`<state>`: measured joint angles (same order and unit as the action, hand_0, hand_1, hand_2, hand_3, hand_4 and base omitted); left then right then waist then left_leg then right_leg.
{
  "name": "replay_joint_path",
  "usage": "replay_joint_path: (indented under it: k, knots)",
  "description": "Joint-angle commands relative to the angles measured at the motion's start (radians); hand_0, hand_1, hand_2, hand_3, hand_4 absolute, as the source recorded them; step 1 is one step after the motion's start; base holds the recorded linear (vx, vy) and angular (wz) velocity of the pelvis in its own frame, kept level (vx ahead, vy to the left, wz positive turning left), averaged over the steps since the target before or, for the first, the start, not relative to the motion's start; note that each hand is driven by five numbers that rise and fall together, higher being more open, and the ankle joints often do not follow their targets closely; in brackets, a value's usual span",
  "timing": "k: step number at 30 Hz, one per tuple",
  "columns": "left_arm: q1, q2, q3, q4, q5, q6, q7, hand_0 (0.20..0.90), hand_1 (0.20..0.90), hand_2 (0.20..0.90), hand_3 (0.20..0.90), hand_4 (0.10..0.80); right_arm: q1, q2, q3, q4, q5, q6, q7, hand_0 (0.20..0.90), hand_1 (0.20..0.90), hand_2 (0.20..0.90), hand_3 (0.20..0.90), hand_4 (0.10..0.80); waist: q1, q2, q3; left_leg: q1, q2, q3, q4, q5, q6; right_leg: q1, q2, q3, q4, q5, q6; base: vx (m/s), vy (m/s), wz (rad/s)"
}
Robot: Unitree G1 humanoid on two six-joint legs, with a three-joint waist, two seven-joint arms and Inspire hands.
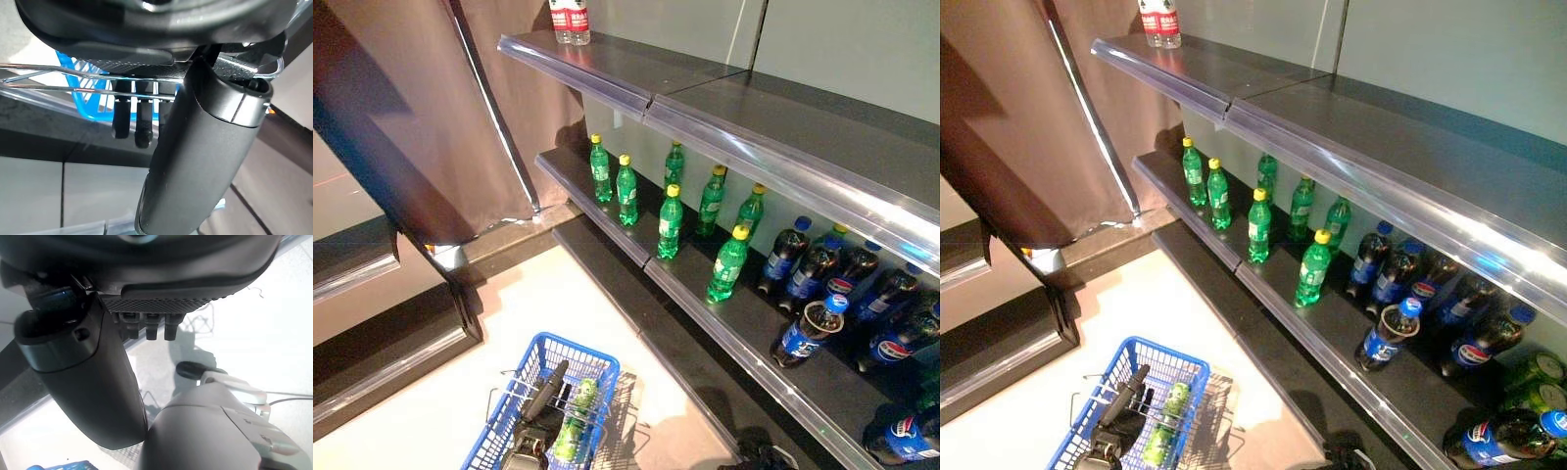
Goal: Pick up the drink and place into the basket.
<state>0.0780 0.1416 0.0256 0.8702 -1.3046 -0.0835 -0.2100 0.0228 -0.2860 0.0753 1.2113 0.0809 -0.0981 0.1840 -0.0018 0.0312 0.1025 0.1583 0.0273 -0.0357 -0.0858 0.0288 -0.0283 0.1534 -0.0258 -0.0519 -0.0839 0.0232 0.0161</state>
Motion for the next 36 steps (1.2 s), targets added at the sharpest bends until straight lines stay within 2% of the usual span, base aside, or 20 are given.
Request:
replay_joint_path:
  k: [1, 21, 27, 32, 36]
  knots:
    - [-0.125, 0.08, 0.078, -0.189, 0.004, -0.075, -0.106, 0.3, 0.3, 0.3, 0.2, 0.1, -0.007, -0.022, 0.024, 0.011, 0.019, -0.047, 0.008, 0.9, 0.9, 0.9, 0.9, 0.8, 0.021, 0.003, -0.056, 0.005, -0.074, 0.066, 0.045, -0.114, 0.041, -0.021, -0.008, 0.016, 0.045, -0.04, 0.036, 0.0, 0.0, 0.0]
    - [-0.131, 0.081, 0.071, -0.186, 0.054, -0.074, -0.046, 0.3, 0.3, 0.3, 0.2, 0.1, -0.017, -0.017, 0.02, -0.002, 0.073, -0.041, 0.007, 0.9, 0.9, 0.9, 0.9, 0.8, 0.027, 0.002, -0.063, 0.014, -0.076, 0.067, 0.036, -0.111, 0.042, -0.012, -0.01, 0.005, 0.038, -0.036, 0.034, 0.0, 0.0, 0.0]
    - [-0.124, 0.082, 0.066, -0.189, 0.049, -0.074, -0.047, 0.3, 0.3, 0.3, 0.2, 0.1, -0.019, -0.013, 0.022, -0.043, 0.112, -0.054, 0.064, 0.9, 0.9, 0.9, 0.9, 0.8, 0.027, 0.001, -0.065, 0.015, -0.076, 0.069, 0.034, -0.109, 0.042, -0.01, -0.011, 0.003, 0.032, -0.032, 0.034, 0.0, 0.0, 0.0]
    - [-0.117, 0.077, 0.061, -0.195, 0.055, -0.078, -0.047, 0.3, 0.3, 0.3, 0.2, 0.1, -0.02, -0.01, 0.069, -0.175, 0.133, -0.055, 0.133, 0.9, 0.9, 0.9, 0.9, 0.8, 0.027, -0.004, -0.061, 0.014, -0.077, 0.065, 0.032, -0.105, 0.041, -0.009, -0.011, 0.0, 0.03, -0.028, 0.033, 0.0, 0.0, 0.0]
    - [-0.107, 0.077, 0.061, -0.208, 0.045, -0.081, -0.049, 0.3, 0.3, 0.3, 0.2, 0.1, -0.006, -0.02, 0.125, -0.364, 0.094, -0.054, 0.186, 0.9, 0.9, 0.9, 0.9, 0.8, 0.022, -0.012, -0.055, 0.011, -0.078, 0.064, 0.033, -0.1, 0.039, -0.011, -0.013, -0.002, 0.026, -0.023, 0.034, 0.0, 0.0, 0.0]
